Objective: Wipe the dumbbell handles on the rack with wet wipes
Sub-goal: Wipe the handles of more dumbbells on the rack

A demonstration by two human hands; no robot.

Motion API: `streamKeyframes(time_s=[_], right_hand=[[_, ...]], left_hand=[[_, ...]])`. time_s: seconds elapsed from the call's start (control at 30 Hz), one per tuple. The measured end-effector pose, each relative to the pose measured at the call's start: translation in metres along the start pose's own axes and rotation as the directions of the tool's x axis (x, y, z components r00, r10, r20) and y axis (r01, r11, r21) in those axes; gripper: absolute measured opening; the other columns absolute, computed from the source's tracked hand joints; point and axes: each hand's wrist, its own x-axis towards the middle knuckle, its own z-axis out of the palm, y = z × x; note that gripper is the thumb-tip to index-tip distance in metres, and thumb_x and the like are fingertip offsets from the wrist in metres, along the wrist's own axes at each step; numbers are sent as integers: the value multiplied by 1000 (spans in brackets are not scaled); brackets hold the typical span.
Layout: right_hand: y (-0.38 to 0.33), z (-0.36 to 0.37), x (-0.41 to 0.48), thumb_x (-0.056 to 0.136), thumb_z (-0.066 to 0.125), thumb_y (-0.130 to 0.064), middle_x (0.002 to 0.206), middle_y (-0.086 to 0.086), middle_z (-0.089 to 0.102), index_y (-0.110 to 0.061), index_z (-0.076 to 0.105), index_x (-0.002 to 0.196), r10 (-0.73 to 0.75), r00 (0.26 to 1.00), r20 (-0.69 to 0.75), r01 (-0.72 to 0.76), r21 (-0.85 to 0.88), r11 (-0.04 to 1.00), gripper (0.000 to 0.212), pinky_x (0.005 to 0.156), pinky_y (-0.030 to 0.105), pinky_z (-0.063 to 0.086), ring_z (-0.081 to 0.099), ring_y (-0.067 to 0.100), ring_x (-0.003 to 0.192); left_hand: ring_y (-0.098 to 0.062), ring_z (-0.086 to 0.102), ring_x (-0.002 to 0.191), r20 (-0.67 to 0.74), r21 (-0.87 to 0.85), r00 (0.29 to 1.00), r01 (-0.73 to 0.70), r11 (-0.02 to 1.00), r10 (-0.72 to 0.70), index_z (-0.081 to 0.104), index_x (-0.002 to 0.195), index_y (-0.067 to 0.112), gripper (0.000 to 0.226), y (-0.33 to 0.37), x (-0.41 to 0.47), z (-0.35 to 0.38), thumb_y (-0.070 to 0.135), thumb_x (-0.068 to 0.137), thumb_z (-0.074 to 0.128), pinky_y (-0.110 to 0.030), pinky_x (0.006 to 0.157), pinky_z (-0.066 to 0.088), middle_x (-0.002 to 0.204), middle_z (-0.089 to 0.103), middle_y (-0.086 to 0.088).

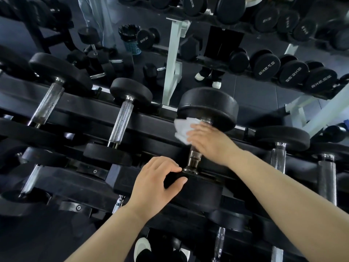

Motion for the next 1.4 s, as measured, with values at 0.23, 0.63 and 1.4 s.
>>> streamKeyframes(time_s=[0.23,0.63,1.4], right_hand=[[-29,-13,-21,90,40,-22,95,10,68,-6,69,87,202,967,153,-250,451,857,33,98,17,27,58,26,101],[-9,-31,-58,96,41,-13,50,2,60,-5,54,81,706,204,678,-61,729,-682,21,56,26,42,60,10,44],[-34,-6,-19,92,43,-13,108,8,61,-15,56,102,607,450,655,-603,724,-335,17,89,36,48,58,20,99]], left_hand=[[-1,50,89,-5,-1,1000,-3,1000,3,50,88,28,17,-1,1,1,39,76,56,-9,85,37,86,64,8],[-1,47,86,14,21,1000,16,1000,-16,44,83,32,12,5,7,5,40,76,50,-2,87,30,83,49,21],[2,50,87,34,-116,999,-2,993,6,50,88,29,9,6,6,15,30,79,50,-8,87,37,90,57,12]])
